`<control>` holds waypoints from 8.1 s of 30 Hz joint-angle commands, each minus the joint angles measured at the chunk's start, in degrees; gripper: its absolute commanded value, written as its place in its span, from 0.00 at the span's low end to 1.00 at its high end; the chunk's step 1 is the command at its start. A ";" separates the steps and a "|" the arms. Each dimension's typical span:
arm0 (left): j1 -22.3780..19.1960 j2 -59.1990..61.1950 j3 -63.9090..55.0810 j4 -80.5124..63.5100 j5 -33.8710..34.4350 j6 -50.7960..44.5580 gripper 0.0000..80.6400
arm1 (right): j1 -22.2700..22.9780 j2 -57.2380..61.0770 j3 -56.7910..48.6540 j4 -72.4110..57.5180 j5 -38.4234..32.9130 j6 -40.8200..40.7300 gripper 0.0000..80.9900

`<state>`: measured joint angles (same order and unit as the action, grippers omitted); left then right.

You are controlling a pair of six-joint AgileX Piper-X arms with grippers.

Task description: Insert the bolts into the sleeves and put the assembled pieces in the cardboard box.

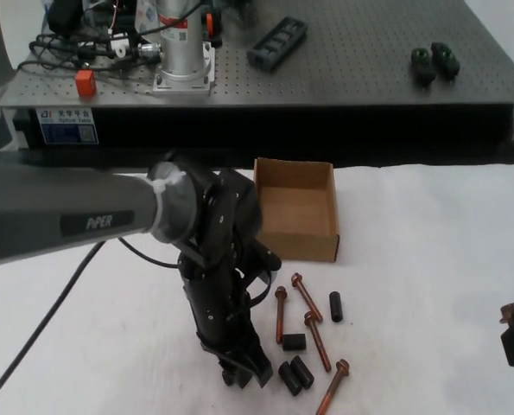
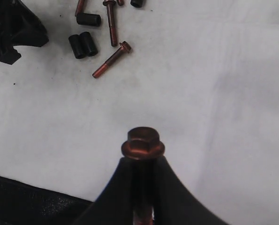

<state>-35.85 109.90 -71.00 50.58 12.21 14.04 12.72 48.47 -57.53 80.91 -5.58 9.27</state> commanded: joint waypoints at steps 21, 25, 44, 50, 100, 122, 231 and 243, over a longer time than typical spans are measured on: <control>-2.03 -33.15 4.06 -16.13 18.47 -18.13 0.01 | 1.88 -2.83 0.00 -45.32 -17.71 12.61 0.02; -5.04 -42.50 11.27 -27.71 23.02 -19.31 0.01 | 3.43 -1.68 0.00 -58.94 -21.43 17.93 0.02; -12.24 -46.99 14.82 -39.51 19.82 -25.59 0.01 | 6.12 0.60 0.05 -55.36 -23.39 18.98 0.02; -12.24 -46.99 14.82 -41.48 18.79 -27.77 0.01 | 6.12 0.69 0.05 -54.04 -22.81 17.86 0.02; -12.14 -46.60 14.82 -44.33 1.76 -30.66 0.01 | 3.30 -3.61 -0.14 -49.14 -23.96 16.00 0.55; -0.99 17.68 -46.31 -2.60 -3.37 -38.38 0.01 | 0.49 -30.18 -0.14 -6.15 -9.11 20.70 0.49; 0.42 -0.01 -10.98 -6.85 -3.92 -31.87 0.36 | -0.56 -5.51 12.79 -22.68 4.59 12.80 0.02; -3.19 11.06 -19.32 -6.41 -2.80 -33.14 0.36 | -0.56 -7.98 14.70 -19.95 4.57 13.00 0.02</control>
<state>-37.48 118.88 -88.85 43.56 9.25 -17.87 12.42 41.00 -42.79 61.31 -0.53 21.99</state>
